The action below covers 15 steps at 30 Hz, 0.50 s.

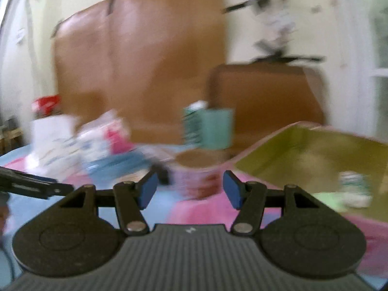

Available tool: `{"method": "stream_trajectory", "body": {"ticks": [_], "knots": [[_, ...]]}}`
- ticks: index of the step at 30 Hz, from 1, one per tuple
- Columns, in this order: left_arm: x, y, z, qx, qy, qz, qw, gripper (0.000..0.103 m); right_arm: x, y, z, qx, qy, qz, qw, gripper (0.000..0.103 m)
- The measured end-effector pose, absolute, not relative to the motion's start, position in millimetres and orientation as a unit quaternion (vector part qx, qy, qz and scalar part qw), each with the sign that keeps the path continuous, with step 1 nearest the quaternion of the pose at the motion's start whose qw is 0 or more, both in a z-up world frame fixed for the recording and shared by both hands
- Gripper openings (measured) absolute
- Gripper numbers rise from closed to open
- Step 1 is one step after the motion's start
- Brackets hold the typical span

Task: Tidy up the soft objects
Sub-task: 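Move the right tool to the blue plastic container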

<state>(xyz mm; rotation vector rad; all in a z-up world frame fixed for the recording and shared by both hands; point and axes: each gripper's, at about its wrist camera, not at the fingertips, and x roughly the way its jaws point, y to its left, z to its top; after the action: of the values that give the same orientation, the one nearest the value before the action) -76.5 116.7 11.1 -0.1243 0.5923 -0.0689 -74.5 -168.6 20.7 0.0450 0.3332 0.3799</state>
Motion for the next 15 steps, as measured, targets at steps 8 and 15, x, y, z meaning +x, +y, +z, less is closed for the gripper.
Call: {"method": "stream_trajectory", "body": {"ticks": [8,15], "knots": [[-95.5,132.1,15.7,-0.112,0.23,-0.051,0.965,0.069,-25.4,-75.7,29.4,-0.016,0.219,0.256,0.941,0.068],[-111.7,129.3,19.5,-0.107,0.166,-0.07,0.978,0.079,27.4,-32.4,25.6,-0.034,0.273,0.211,0.938,0.088]]}}
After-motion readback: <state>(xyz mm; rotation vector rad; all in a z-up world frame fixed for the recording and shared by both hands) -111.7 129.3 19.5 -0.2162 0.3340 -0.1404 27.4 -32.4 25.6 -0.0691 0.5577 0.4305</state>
